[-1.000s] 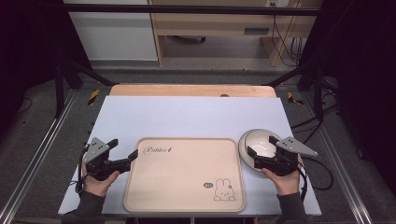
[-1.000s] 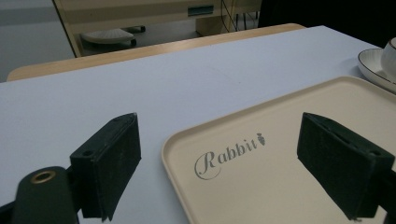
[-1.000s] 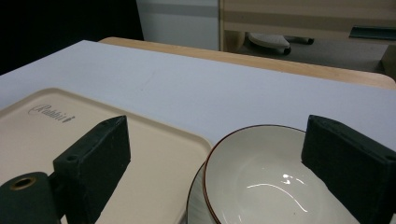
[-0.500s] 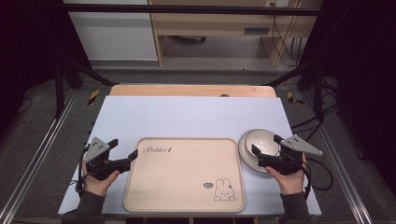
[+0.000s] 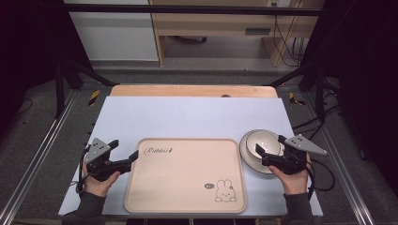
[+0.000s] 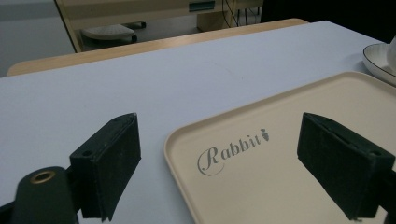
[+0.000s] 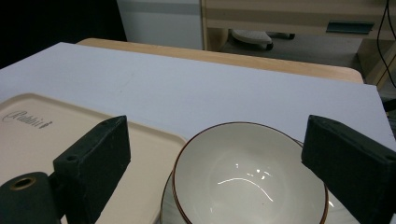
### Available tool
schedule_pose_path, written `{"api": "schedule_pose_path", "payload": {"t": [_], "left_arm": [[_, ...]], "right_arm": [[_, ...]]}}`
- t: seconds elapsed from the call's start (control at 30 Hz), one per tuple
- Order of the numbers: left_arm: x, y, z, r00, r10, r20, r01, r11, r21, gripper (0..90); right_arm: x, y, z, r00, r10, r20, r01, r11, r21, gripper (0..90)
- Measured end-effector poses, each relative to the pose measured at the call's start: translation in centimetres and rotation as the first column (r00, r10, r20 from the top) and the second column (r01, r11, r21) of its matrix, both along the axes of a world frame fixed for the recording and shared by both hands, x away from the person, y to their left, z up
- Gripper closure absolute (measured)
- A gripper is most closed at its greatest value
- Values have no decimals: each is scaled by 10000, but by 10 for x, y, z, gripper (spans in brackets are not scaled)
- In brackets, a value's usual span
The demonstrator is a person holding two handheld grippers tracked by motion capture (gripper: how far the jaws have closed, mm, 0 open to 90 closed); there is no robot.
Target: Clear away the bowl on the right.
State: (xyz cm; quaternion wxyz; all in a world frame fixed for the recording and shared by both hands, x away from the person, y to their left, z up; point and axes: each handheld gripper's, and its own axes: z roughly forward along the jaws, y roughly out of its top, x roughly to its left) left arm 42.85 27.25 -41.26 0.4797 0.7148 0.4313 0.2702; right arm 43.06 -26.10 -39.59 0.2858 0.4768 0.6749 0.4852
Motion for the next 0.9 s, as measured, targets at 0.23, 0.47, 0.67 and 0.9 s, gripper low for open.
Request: {"api": "schedule_pose_path", "payload": {"t": [0.23, 0.47, 0.67, 0.9], "left_arm": [[1, 0, -1, 10000, 2, -23, -2, 10000, 29, 129], [1, 1, -2, 10000, 15, -62, -14, 10000, 48, 128], [2, 0, -3, 10000, -34, -86, 35, 9999, 122, 127], [2, 0, -3, 9999, -13, -107, 14, 9999, 119, 127]], "right_arm": [[1, -4, 0, 9999, -158, -35, 158, 9999, -58, 85], [5, -8, -1, 9984, -494, -259, 492, 9988, -57, 86], [7, -12, -1, 9966, -727, -383, 722, 9973, -156, 98], [13, -17, -3, 9928, -1077, -524, 1065, 9940, -256, 110]]}}
